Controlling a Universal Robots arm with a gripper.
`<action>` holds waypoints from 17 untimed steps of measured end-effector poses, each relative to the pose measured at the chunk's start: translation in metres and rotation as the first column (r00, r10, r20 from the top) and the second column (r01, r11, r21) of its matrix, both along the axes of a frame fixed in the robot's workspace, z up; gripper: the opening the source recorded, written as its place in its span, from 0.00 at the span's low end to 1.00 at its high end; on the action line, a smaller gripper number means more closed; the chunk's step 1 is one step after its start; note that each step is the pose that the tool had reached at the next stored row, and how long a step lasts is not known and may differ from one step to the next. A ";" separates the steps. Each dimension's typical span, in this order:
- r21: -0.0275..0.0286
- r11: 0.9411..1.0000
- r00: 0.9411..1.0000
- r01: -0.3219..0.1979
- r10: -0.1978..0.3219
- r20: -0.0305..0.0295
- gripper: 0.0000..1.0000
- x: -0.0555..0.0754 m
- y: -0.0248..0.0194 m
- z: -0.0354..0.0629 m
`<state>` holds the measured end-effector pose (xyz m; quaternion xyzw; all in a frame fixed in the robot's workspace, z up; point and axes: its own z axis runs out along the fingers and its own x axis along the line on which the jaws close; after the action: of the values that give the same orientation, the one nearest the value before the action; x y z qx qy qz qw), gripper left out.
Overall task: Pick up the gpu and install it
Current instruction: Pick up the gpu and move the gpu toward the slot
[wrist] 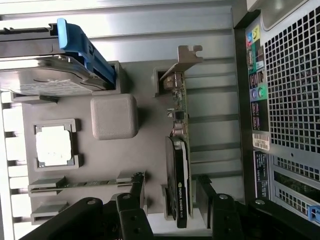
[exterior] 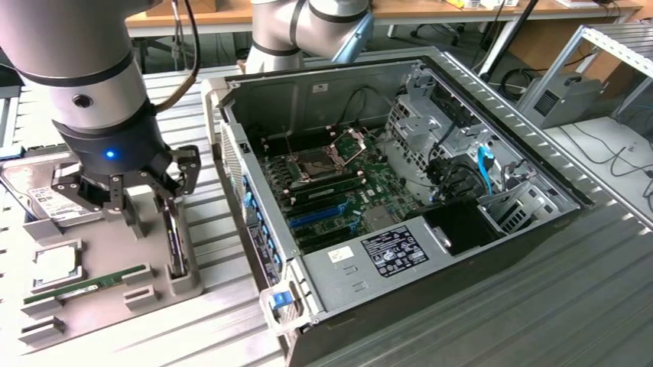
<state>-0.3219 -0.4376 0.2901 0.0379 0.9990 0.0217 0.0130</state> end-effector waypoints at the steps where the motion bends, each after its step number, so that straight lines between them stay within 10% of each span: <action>1: 0.000 1.000 1.000 0.000 0.000 0.000 0.54 0.000 0.0000 -0.0017; 17: 0.000 1.000 1.000 0.000 0.000 -0.002 0.54 0.011 0.0000 -0.0206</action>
<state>-0.3111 -0.4375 0.2695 0.0379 0.9990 0.0217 0.0122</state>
